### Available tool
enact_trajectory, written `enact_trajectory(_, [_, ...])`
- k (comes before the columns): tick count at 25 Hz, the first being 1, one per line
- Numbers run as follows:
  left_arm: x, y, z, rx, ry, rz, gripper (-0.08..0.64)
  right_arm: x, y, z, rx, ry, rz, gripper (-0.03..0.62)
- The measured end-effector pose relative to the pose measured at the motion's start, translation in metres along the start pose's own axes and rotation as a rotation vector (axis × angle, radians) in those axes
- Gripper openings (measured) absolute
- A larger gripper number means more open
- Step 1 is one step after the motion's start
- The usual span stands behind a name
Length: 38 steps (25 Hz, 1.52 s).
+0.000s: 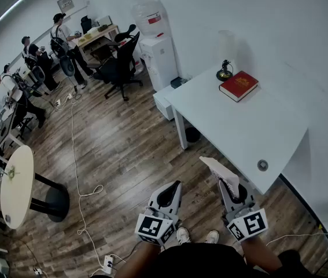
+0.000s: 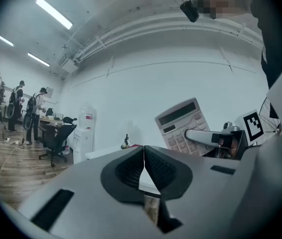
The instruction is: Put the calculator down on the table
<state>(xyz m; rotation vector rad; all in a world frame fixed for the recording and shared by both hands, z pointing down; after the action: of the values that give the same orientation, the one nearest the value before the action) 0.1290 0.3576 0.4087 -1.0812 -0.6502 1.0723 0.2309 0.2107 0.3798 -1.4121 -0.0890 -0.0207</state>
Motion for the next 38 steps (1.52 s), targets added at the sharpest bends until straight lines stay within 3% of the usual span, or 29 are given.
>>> enact_trajectory(10, [0.000, -0.004, 0.012, 0.000, -0.009, 0.010, 0.023, -0.010, -0.008, 0.003, 0.029, -0.036, 0.046, 0.100])
enact_trajectory(14, [0.003, -0.007, 0.020, 0.003, -0.024, 0.027, 0.023, -0.013, -0.010, 0.005, -0.004, -0.082, 0.050, 0.101])
enact_trajectory(24, [0.013, 0.002, 0.061, -0.007, -0.066, 0.034, 0.023, -0.034, -0.016, 0.030, 0.011, -0.150, 0.077, 0.101])
enact_trajectory(31, [-0.011, 0.003, 0.086, -0.007, -0.081, 0.050, 0.023, -0.061, -0.025, 0.024, 0.075, -0.170, 0.099, 0.103])
enact_trajectory(38, [-0.073, 0.006, 0.103, -0.003, -0.095, 0.068, 0.023, -0.099, -0.036, -0.014, 0.100, -0.152, 0.073, 0.103])
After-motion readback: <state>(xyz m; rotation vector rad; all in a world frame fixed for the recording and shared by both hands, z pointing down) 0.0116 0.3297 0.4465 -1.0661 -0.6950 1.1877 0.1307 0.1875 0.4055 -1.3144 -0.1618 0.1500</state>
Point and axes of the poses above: the fingertips, and each gripper's own axes: x backward along the fingers, z to its left, y out of its top, the point moved 4 cm from there along x, backward along the fingers, and after that the axes turned 15 degrees about x, right-handed, at the moved point
